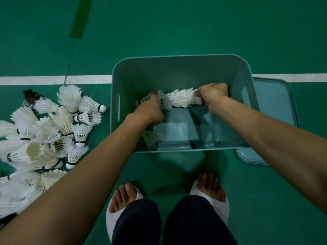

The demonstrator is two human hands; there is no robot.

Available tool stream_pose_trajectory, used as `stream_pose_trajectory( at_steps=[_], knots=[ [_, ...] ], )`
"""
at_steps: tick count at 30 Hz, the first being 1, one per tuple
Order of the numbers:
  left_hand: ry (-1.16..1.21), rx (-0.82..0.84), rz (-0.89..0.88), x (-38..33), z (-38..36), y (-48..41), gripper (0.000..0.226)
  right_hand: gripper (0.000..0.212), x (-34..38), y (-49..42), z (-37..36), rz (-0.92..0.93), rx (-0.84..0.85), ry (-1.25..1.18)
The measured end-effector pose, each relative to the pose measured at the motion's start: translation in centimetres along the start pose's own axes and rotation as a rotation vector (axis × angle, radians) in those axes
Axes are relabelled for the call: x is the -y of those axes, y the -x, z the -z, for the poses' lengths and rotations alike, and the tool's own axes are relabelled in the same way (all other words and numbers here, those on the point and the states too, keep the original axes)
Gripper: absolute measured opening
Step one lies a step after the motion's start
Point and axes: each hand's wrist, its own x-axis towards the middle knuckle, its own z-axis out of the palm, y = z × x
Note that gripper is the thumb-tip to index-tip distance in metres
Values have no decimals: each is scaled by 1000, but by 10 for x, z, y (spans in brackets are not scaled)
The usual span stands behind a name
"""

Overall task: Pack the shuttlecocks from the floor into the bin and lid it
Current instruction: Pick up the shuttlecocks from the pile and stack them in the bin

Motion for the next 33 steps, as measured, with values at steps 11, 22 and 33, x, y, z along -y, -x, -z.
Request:
stream_pose_trajectory(
  at_steps=[11, 22, 33],
  knots=[
    [-182, -78, -13, -23, 13, 32, 27, 46, 2, 5, 10, 58, 60, 153],
    [-401, 337, -35, -4, -7, 10, 44, 23, 4, 33, 34, 337, -38, 317],
    [-188, 230, -45, -3, 9, 20, 48, 21, 30, 84, 57, 752, 123, 427]
  ],
)
